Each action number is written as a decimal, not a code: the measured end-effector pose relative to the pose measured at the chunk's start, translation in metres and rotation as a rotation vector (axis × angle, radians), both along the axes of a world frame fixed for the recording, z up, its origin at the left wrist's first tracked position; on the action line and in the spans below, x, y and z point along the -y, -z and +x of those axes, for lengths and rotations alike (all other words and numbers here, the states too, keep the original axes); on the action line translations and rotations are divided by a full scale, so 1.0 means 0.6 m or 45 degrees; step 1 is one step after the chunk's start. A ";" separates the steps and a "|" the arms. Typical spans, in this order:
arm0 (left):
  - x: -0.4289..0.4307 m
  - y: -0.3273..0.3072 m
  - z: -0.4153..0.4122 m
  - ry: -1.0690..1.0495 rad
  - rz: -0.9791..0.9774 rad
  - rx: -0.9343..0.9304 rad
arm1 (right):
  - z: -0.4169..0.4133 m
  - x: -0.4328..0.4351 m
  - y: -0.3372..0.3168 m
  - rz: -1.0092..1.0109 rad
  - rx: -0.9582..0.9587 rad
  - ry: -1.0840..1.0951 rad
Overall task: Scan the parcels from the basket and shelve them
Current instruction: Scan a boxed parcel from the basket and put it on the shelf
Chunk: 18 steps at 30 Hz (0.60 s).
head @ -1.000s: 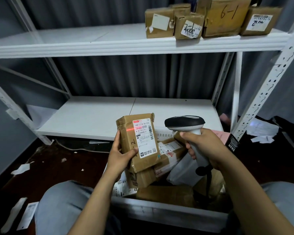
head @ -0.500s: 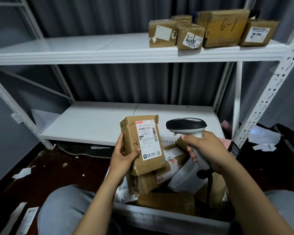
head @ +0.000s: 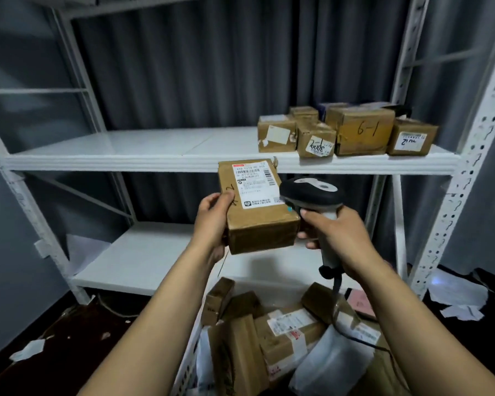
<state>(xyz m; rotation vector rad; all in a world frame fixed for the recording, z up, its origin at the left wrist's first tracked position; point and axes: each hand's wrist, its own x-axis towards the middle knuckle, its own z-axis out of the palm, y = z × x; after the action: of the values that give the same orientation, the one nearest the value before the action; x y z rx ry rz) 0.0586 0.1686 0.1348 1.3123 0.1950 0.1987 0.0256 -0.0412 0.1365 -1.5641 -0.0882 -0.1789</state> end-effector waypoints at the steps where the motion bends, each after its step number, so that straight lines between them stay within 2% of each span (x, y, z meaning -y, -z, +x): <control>1: 0.002 -0.019 0.015 0.027 -0.021 -0.004 | 0.008 -0.001 -0.012 0.029 0.013 0.013; 5: 0.015 -0.079 0.059 0.181 -0.020 -0.029 | 0.044 0.003 -0.053 0.117 0.065 0.115; 13: 0.051 -0.139 0.114 0.365 0.055 -0.020 | 0.114 0.009 -0.107 0.108 0.132 0.314; 18: 0.055 -0.148 0.140 0.536 0.198 0.198 | 0.154 0.004 -0.127 0.170 0.131 0.342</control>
<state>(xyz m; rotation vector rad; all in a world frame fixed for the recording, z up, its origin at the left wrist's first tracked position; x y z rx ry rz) 0.1427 0.1357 0.2239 1.4538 -0.2331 -0.0441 0.1182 -0.0438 0.2126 -1.4291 0.0531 -0.4673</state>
